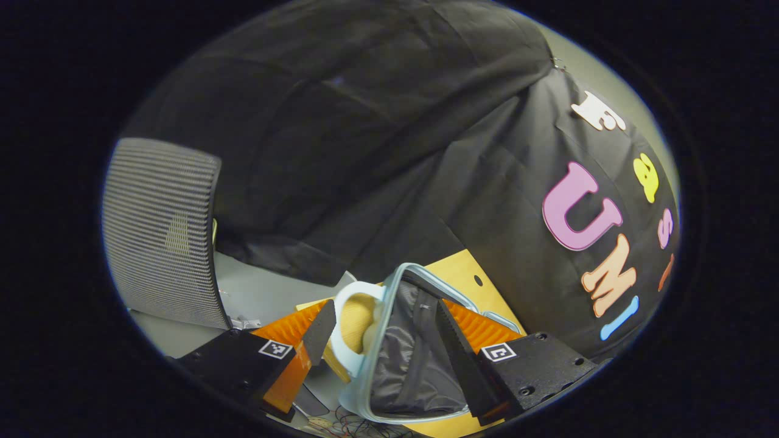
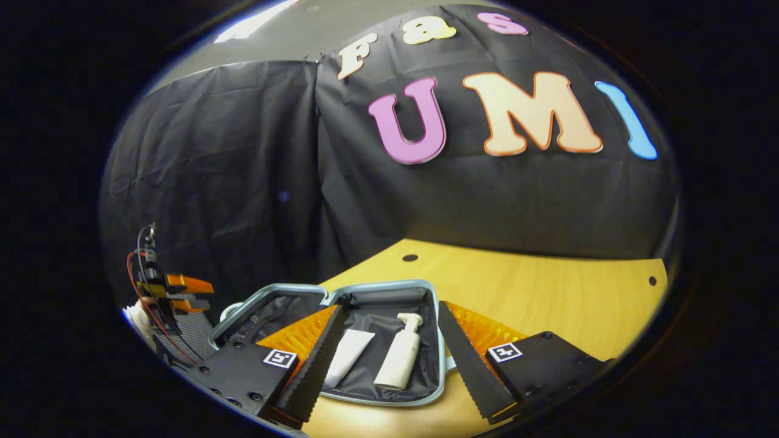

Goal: First open the suitcase, pack the skin care products into it, and then close the suitcase.

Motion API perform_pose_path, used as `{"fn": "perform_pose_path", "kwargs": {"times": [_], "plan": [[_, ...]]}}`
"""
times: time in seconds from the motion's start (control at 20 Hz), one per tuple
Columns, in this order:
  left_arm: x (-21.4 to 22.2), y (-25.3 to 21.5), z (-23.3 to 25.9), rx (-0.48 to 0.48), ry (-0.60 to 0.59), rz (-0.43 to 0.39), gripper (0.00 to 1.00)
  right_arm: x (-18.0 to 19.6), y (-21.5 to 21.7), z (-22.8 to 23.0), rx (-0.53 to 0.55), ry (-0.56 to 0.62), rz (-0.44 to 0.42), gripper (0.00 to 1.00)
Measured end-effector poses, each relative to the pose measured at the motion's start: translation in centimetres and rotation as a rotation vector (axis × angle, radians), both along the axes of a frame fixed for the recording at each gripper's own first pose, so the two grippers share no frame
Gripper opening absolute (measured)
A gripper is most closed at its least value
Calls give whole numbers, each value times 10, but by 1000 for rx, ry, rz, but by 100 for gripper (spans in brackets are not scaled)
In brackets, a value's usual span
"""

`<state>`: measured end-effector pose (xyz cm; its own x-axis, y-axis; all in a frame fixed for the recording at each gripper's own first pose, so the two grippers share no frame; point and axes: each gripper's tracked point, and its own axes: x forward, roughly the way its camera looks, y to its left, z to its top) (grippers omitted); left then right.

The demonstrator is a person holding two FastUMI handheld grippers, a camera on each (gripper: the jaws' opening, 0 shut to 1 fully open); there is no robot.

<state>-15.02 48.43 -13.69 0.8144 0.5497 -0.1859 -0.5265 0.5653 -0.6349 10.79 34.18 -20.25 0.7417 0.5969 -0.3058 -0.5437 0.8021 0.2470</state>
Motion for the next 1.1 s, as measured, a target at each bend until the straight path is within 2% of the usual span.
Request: {"fn": "perform_pose_path", "kwargs": {"times": [0.15,0.2,0.25,0.4,0.6,0.85,1.0,1.1], "plan": [[2,13,-25,-25,4,-7,96,-10,-35,47,18,-103,-48,98],[3,15,-33,-27,12,-8,93,-12,-47,59,12,-137,-66,98],[3,20,-41,-31,24,-3,96,-14,-57,70,4,-160,-78,95],[14,18,-51,-77,0,-40,96,-23,-82,90,-28,-181,-104,97],[30,16,-62,-147,-51,-70,90,-29,-101,104,-47,-198,-130,97],[35,14,-58,-167,-57,-66,5,-28,-118,114,-53,-204,-172,98],[40,6,-54,-124,2,-85,0,-25,-135,118,-74,-219,-200,95],[37,2,-30,-86,8,-84,0,-22,-145,121,-93,-229,-218,95]]}}
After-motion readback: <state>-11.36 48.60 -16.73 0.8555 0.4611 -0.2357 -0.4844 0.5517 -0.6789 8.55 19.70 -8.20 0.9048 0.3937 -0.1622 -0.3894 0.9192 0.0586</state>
